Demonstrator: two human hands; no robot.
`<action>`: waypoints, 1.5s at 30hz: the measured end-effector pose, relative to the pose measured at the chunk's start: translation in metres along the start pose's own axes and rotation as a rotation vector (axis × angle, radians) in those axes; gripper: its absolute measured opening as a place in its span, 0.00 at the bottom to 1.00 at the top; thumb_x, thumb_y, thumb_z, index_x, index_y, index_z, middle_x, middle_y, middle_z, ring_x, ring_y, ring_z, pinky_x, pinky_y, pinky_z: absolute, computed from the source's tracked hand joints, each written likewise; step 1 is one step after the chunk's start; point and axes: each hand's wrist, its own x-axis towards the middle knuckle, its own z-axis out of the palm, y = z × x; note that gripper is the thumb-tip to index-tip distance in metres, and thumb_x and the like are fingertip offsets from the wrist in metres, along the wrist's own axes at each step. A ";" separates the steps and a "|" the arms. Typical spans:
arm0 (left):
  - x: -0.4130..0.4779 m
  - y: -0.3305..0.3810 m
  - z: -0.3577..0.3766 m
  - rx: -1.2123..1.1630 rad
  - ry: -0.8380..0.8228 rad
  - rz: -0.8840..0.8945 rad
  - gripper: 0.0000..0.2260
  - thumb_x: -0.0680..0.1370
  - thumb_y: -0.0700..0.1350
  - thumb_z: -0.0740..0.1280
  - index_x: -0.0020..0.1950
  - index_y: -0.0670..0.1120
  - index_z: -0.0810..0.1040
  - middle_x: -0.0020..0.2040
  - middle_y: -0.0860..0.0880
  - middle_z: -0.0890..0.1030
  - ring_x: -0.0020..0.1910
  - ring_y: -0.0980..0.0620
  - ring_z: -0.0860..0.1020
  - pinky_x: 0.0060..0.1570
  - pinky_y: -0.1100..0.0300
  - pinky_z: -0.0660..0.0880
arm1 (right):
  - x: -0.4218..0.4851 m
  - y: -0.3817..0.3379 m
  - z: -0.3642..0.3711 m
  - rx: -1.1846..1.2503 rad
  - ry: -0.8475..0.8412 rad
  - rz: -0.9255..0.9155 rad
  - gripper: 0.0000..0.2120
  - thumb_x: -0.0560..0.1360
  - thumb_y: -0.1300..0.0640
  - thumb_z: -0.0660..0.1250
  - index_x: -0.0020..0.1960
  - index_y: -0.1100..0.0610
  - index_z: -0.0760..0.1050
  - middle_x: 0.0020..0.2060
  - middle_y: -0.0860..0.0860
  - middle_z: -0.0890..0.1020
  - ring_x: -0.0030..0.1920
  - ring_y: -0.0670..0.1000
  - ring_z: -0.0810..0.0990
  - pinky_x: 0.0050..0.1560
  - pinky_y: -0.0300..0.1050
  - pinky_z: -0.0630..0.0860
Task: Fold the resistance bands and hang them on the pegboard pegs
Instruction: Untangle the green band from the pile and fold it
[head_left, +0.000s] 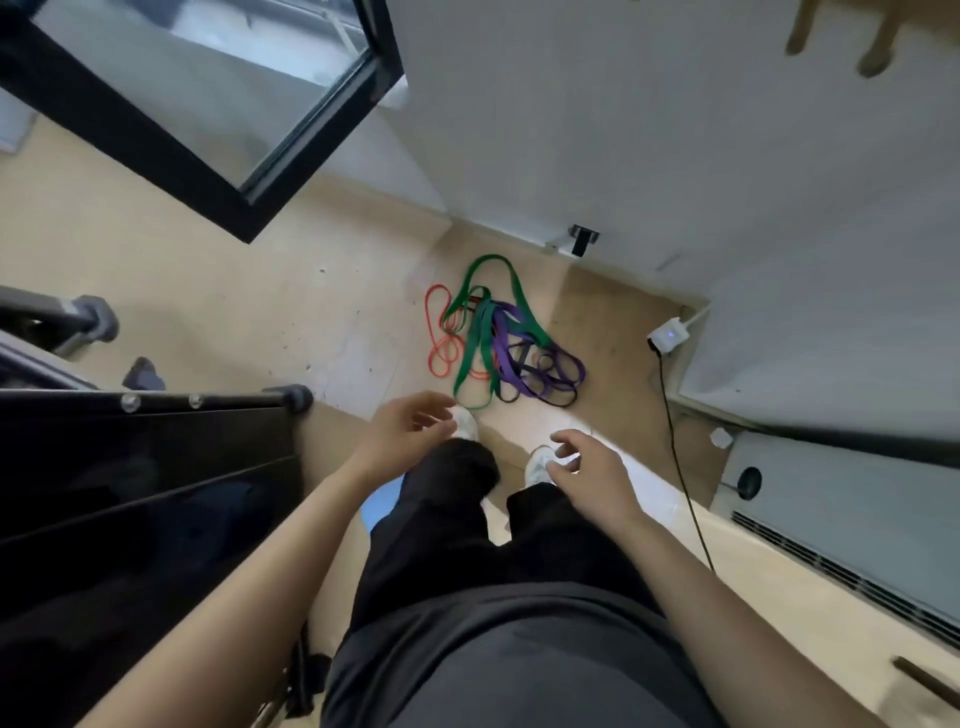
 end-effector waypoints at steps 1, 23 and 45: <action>0.009 0.005 -0.005 0.011 0.005 0.002 0.10 0.77 0.46 0.74 0.58 0.54 0.83 0.49 0.55 0.86 0.49 0.55 0.84 0.55 0.56 0.81 | 0.007 -0.003 -0.001 0.003 -0.002 0.004 0.16 0.76 0.55 0.69 0.63 0.50 0.77 0.51 0.45 0.80 0.47 0.48 0.81 0.51 0.42 0.76; 0.455 -0.211 0.041 0.512 -0.388 0.033 0.09 0.80 0.50 0.69 0.56 0.47 0.84 0.51 0.51 0.83 0.52 0.50 0.81 0.52 0.57 0.73 | 0.400 0.069 0.194 0.051 0.077 0.278 0.16 0.76 0.56 0.69 0.64 0.54 0.77 0.55 0.52 0.81 0.56 0.55 0.80 0.55 0.48 0.75; 0.624 -0.346 0.160 -0.024 0.140 0.022 0.19 0.76 0.50 0.71 0.64 0.44 0.77 0.58 0.45 0.82 0.60 0.43 0.81 0.63 0.51 0.76 | 0.589 0.210 0.176 -0.350 0.580 0.145 0.11 0.76 0.51 0.70 0.52 0.59 0.81 0.47 0.59 0.84 0.49 0.61 0.82 0.49 0.50 0.79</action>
